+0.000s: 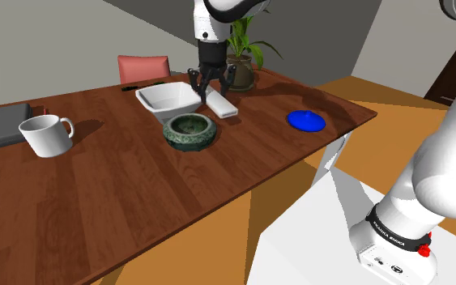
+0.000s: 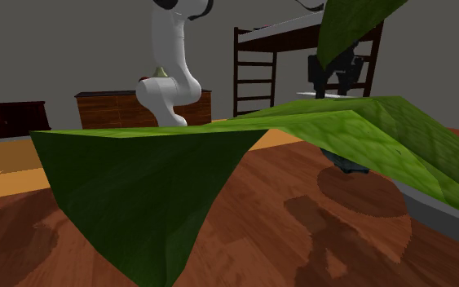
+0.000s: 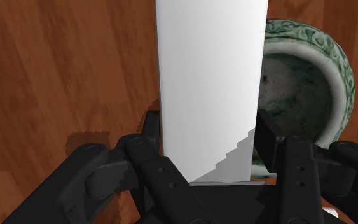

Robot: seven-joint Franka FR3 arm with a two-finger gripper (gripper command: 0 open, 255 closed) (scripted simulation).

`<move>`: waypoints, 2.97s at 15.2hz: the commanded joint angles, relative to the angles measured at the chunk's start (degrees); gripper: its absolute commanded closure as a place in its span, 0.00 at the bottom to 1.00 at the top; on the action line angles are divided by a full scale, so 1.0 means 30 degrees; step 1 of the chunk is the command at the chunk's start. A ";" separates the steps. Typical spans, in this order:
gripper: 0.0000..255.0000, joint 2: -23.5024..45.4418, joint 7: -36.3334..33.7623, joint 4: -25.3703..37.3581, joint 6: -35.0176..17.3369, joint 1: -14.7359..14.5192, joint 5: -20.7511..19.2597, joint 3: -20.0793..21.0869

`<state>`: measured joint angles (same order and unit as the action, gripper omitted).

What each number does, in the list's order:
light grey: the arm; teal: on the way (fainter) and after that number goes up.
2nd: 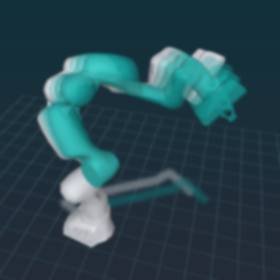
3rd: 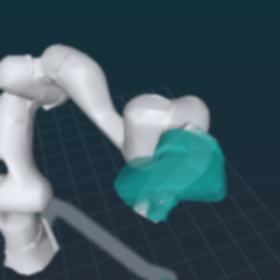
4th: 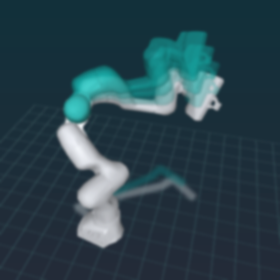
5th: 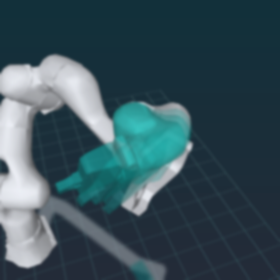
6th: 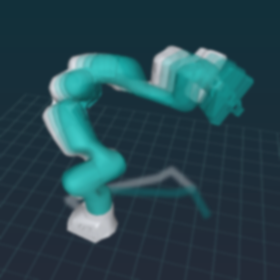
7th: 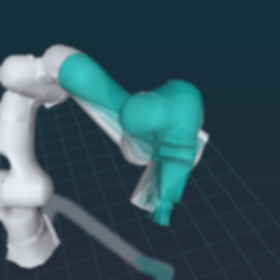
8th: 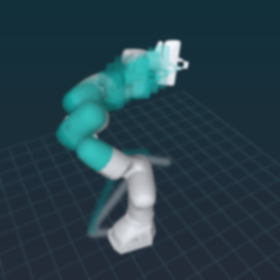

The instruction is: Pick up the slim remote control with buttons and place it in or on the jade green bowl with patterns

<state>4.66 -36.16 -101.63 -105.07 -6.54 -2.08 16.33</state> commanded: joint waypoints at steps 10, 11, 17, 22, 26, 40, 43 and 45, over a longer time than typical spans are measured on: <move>1.00 0.4222 -0.2101 0.4309 0.0328 -0.1412 -0.1324 0.0568; 1.00 0.4245 -0.2113 0.4083 0.0081 -0.1405 -0.1336 0.0561; 1.00 0.4473 -0.2203 0.2852 -0.1365 -0.1379 -0.1442 0.0512; 1.00 0.4600 -0.2246 0.2433 -0.1903 -0.1377 -0.1497 0.0490; 1.00 0.4600 -0.2246 0.2433 -0.1903 -0.1377 -0.1497 0.0490; 0.00 0.4279 -0.2123 0.4433 0.0397 -0.1438 -0.1340 0.0572; 0.00 0.4280 -0.2123 0.4434 0.0398 -0.1438 -0.1341 0.0572; 0.00 0.4280 -0.2123 0.4434 0.0398 -0.1438 -0.1341 0.0572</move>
